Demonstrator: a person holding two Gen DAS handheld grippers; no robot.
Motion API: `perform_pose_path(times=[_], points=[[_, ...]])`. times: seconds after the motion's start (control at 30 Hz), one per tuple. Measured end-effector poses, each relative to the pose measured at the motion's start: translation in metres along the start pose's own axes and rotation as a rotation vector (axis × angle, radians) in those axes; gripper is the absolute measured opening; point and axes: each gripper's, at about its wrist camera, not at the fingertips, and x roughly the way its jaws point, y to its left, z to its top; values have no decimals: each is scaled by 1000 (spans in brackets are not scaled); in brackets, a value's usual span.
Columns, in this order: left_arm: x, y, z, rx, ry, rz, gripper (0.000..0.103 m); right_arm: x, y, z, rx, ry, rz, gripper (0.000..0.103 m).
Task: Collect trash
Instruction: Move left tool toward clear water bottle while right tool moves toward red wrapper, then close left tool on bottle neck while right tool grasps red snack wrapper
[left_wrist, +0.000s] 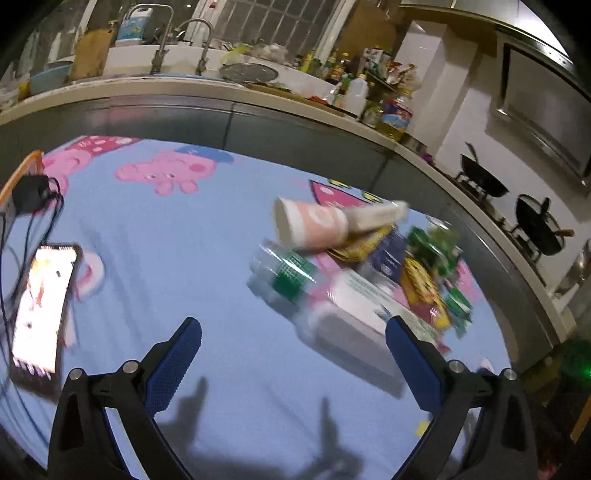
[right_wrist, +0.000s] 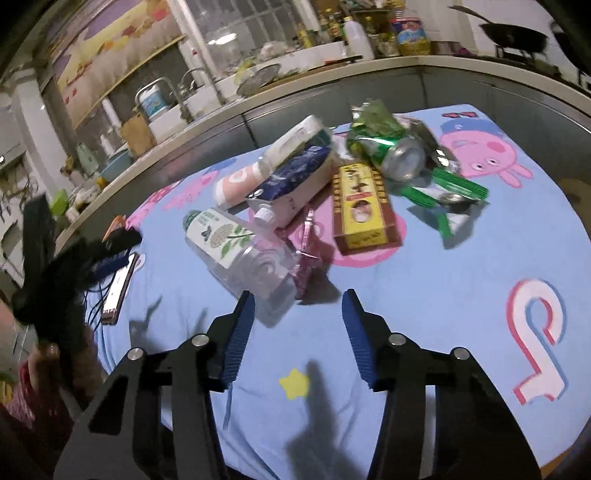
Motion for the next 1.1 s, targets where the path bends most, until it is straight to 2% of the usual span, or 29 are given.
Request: perform_pose_path(times=[0.03,0.07,0.2,0.23,0.37,0.43,0.53,0.57,0.63,0.7,0.83,0.97,1.03,1.1], points=[[5,6,7,-12,15,3,86,3,4,2,-19,4,5,46],[10,11,13,-28,35,-1,83,8,9,6,-44,4,3,46],[30,28,25,-119,117,-88,83,25,16,23,-75,-5,8,46],[38,31,29,-145,153,-136,83,30,17,27,-82,2,17,46],[68,41,42,-250,257,-261,83,56,30,34,-113,78,59,46],[83,45,48,-294,296,-313,83,65,41,31,-115,106,86,49],[103,40,53,-305,343,-309,81,71,72,23,-184,133,176,49],[108,37,53,-294,360,-307,74,69,86,18,-242,135,209,49],[115,31,52,-267,390,-285,67,61,100,11,-329,116,213,48],[117,27,51,-230,387,-279,66,53,99,8,-346,104,216,48],[116,19,54,-162,374,-257,62,35,64,11,-245,48,125,48],[111,16,57,-139,371,-245,59,23,21,17,-103,1,-19,48],[113,17,60,-146,382,-227,60,23,2,19,-42,12,-32,48],[117,20,65,-167,398,-212,65,24,-10,17,7,22,-24,48]])
